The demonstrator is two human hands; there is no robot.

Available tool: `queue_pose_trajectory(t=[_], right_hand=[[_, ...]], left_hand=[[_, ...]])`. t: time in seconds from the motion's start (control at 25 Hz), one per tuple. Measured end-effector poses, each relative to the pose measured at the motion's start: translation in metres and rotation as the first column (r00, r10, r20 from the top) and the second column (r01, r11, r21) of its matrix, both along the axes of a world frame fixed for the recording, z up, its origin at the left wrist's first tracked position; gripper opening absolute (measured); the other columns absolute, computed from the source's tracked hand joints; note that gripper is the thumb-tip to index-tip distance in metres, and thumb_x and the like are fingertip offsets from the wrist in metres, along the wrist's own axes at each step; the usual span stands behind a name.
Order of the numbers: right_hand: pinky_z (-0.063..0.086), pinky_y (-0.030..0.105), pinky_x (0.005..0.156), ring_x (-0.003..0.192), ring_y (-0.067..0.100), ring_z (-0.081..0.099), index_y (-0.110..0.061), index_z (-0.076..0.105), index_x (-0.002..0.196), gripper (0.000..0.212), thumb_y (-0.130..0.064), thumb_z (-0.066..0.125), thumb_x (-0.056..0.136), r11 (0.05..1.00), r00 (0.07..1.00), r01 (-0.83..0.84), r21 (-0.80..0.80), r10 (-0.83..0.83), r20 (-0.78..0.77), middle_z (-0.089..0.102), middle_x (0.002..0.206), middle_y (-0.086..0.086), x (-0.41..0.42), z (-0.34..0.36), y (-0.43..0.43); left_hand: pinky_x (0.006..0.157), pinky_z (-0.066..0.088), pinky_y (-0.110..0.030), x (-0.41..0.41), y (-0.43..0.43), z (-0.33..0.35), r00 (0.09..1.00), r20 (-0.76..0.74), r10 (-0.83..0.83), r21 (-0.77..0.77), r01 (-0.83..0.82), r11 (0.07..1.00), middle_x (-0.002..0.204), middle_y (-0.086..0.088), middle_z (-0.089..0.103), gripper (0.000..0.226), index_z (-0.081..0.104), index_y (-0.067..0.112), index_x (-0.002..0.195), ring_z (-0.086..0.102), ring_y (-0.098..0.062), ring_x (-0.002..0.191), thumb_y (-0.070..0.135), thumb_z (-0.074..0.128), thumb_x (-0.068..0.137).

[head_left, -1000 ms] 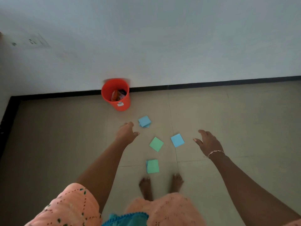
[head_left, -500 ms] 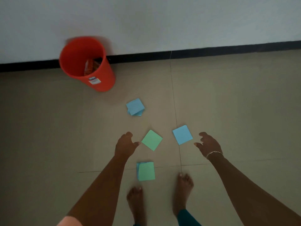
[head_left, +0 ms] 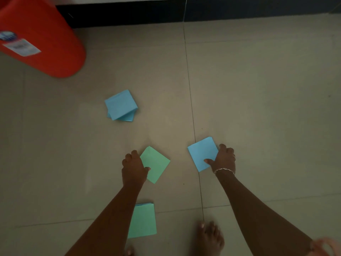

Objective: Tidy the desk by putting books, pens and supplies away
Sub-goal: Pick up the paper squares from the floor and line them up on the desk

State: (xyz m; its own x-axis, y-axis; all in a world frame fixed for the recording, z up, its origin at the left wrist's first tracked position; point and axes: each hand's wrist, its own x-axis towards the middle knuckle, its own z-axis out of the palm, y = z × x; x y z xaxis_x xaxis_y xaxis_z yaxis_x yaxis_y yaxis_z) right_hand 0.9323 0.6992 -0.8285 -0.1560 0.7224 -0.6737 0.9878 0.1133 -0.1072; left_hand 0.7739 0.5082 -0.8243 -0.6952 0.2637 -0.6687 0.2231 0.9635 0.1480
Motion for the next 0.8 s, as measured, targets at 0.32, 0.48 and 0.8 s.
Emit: queue_pose_trajectory(t=[0.32, 0.48, 0.8], right_hand=[[0.041, 0.045, 0.092, 0.118, 0.037, 0.045, -0.010, 0.044, 0.120, 0.062, -0.028, 0.077, 0.071, 0.993, 0.994, 0.065, 0.095, -0.073, 0.082, 0.046, 0.121, 0.016, -0.007, -0.025, -0.002], [0.044, 0.037, 0.085, 0.104, 0.036, 0.057, -0.004, 0.050, 0.117, 0.033, -0.017, 0.058, 0.088, 1.000, 1.000, 0.017, 0.006, -0.017, -0.004, 0.052, 0.117, 0.019, -0.008, 0.010, -0.011], [0.053, 0.044, 0.074, 0.086, 0.039, 0.062, -0.006, 0.050, 0.119, 0.035, 0.003, 0.041, 0.087, 0.986, 0.957, 0.164, -0.024, -0.165, -0.238, 0.061, 0.090, 0.019, 0.008, 0.219, -0.042]], left_hand=[[0.086, 0.046, -0.039, 0.006, 0.009, -0.033, 0.989, -0.142, -0.047, -0.095, 0.034, 0.995, 0.120, -0.013, 0.050, 0.057, 0.041, 0.007, 0.123, 0.050, -0.031, 0.112, 0.024, 0.072, 0.078], [0.089, 0.044, -0.034, 0.010, 0.002, -0.003, 1.000, 0.007, 0.014, -0.023, -0.014, 1.000, 0.121, -0.015, 0.051, 0.033, 0.050, 0.005, 0.118, 0.056, -0.031, 0.109, 0.016, 0.059, 0.088], [0.073, 0.048, -0.041, 0.016, -0.045, 0.208, 0.809, 0.321, 0.492, 0.237, -0.571, 0.786, 0.080, -0.015, 0.060, 0.035, 0.044, 0.017, 0.063, 0.063, -0.034, 0.086, 0.003, 0.076, 0.068]])
